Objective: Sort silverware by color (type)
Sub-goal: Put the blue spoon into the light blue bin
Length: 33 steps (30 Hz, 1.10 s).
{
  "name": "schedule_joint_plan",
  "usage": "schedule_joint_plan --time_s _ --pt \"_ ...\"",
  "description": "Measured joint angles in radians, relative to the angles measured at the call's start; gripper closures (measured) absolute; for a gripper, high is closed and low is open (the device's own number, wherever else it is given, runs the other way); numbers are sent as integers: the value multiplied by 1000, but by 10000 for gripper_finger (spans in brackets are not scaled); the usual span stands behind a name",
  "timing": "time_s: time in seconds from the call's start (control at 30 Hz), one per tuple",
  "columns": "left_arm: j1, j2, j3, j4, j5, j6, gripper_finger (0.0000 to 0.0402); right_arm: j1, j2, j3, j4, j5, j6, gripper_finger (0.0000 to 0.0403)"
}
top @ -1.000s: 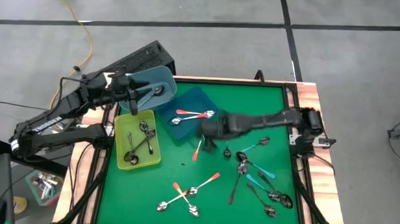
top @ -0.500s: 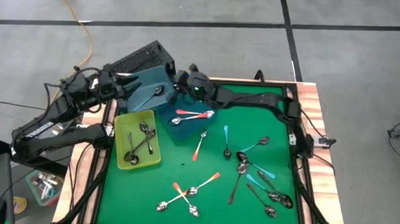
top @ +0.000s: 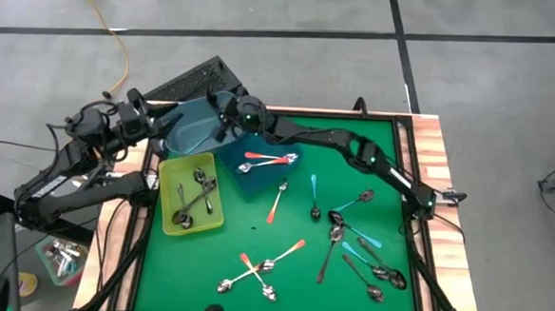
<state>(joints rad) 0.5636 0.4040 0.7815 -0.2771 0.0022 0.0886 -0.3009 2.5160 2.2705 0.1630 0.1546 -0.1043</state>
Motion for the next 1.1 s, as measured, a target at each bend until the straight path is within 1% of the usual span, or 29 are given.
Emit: schedule_joint_plan --time_s 0.1,0.2,0.43,0.47,0.53,0.63,0.7,0.83,0.87,1.1 --pt "0 -7 0 0 -24 9 280 -16 -7 -1 10 -13 41 398" --pt "0 -9 0 -4 -46 34 280 -27 -7 -2 26 -53 79 398" --pt "0 -10 0 -3 -48 47 280 -36 30 -5 111 -83 302 398" --pt "0 -10 0 -3 -48 47 280 -35 44 -5 127 -81 314 398" --pt "0 -10 0 -3 -48 46 280 -29 74 -1 219 -80 332 398" --pt "0 -10 0 -2 -48 46 280 -30 86 -5 300 -106 456 398" --pt "0 -10 0 -2 -48 42 280 -21 102 3 346 -98 448 398" --pt "0 -10 0 -2 -48 39 280 -22 121 -4 323 -124 436 398" --pt "0 -10 0 -2 -48 39 280 -20 132 -4 342 -126 432 398" --pt "0 -10 0 -2 -47 32 280 -6 151 0 331 -122 420 398"
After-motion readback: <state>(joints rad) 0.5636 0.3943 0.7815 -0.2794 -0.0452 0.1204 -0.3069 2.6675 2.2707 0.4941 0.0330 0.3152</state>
